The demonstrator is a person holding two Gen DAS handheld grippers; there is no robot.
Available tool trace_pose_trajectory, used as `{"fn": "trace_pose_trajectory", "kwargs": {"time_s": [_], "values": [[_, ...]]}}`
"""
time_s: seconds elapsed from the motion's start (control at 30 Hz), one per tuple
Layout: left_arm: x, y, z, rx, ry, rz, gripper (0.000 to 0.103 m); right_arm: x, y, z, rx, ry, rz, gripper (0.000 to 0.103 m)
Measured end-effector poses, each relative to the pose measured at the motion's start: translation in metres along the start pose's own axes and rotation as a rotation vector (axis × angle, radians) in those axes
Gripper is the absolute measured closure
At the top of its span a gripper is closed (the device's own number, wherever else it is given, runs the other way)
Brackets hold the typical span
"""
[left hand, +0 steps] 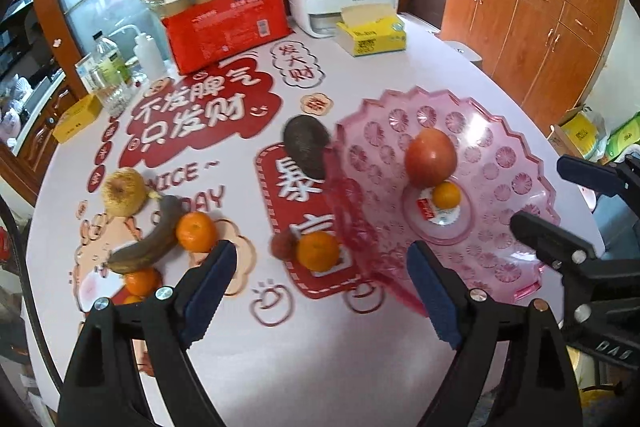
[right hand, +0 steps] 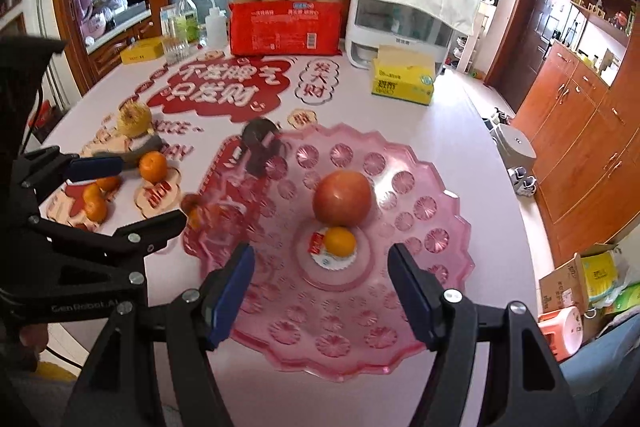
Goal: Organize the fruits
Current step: 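Withdraw both open tools from the bowl toward the remaining fruit, then grasp the yellow-brown pear with the left tool while the right tool grasps the avocado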
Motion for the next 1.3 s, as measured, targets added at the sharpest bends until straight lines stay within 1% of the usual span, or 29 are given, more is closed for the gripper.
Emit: {"fn": "trace_pose_trajectory", "kwargs": {"time_s": [0.17, 0.4, 0.53, 0.57, 0.63, 0.7, 0.8, 1.0, 1.13, 1.23, 1.3], "values": [[0.016, -0.034, -0.016, 0.004, 0.012, -0.004, 0.017, 0.023, -0.012, -0.011, 0.004, 0.039, 0.029, 0.033], [0.049, -0.088, -0.032, 0.027, 0.026, -0.006, 0.017, 0.069, -0.033, -0.014, -0.006, 0.074, 0.032, 0.033], [0.072, -0.118, -0.043, 0.067, 0.080, 0.027, 0.016, 0.097, -0.044, -0.011, -0.022, 0.082, 0.009, 0.033], [0.080, -0.128, -0.045, 0.084, 0.097, 0.034, 0.013, 0.104, -0.046, -0.009, -0.029, 0.081, 0.001, 0.033], [0.091, -0.143, -0.044, 0.102, 0.114, 0.039, 0.011, 0.120, -0.049, -0.002, -0.028, 0.078, -0.013, 0.033], [0.103, -0.161, -0.038, 0.114, 0.114, 0.041, 0.011, 0.133, -0.049, 0.009, -0.029, 0.066, -0.020, 0.033], [0.118, -0.191, -0.021, 0.122, 0.073, 0.025, 0.011, 0.153, -0.046, 0.035, -0.019, 0.021, -0.014, 0.033], [0.130, -0.243, 0.020, 0.144, -0.004, -0.031, 0.011, 0.171, -0.040, 0.090, 0.023, -0.080, 0.005, 0.033], [0.130, -0.277, 0.056, 0.142, -0.075, -0.076, 0.011, 0.173, -0.038, 0.126, 0.059, -0.150, -0.012, 0.033], [0.124, -0.292, 0.082, 0.151, -0.126, -0.098, 0.011, 0.169, -0.037, 0.152, 0.084, -0.209, -0.034, 0.033], [0.118, -0.295, 0.095, 0.155, -0.142, -0.092, 0.011, 0.166, -0.038, 0.169, 0.100, -0.253, -0.051, 0.033]]}}
Point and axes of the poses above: each gripper's, at about its wrist camera, not at the fingertips, and z roughly the way its jaws point, y to its right, x to its top, the point moved 1 cm from there along z, roughly the way its jaws point, and after that the axes turned 13 degrees about -z, right-handed, at the moved point
